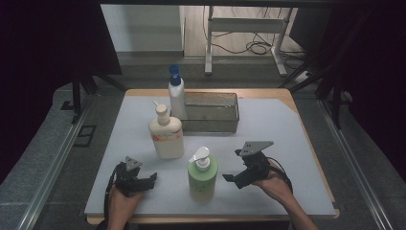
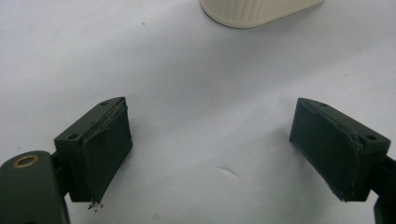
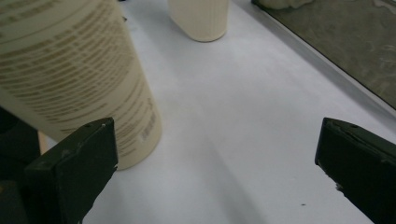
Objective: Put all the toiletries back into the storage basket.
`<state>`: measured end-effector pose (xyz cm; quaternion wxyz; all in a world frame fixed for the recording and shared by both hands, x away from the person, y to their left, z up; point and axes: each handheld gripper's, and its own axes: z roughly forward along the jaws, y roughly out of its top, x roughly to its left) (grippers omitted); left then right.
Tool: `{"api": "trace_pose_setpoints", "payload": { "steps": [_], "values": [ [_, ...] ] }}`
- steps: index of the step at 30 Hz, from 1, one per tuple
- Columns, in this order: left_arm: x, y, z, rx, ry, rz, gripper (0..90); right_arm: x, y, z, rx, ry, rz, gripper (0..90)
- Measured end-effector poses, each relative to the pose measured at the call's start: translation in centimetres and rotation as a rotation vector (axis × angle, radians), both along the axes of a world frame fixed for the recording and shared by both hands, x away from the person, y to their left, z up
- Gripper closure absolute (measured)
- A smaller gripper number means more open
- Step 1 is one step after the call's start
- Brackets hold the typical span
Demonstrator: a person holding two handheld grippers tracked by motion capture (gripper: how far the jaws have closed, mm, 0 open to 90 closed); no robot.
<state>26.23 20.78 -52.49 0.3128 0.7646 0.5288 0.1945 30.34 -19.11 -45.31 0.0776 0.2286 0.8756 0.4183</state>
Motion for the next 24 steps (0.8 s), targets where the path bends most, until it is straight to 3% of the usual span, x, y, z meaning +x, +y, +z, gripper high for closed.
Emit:
{"api": "trace_pose_setpoints", "payload": {
  "steps": [10,24],
  "values": [
    [0.0,0.0,0.0,0.002,0.001,-0.002,12.0,-1.8,0.6,0.1,0.009,0.015,0.05,0.0],
    [0.0,0.0,0.0,0.002,0.001,-0.002,12.0,-3.5,3.4,0.9,0.024,0.015,0.146,0.0]
  ]
}}
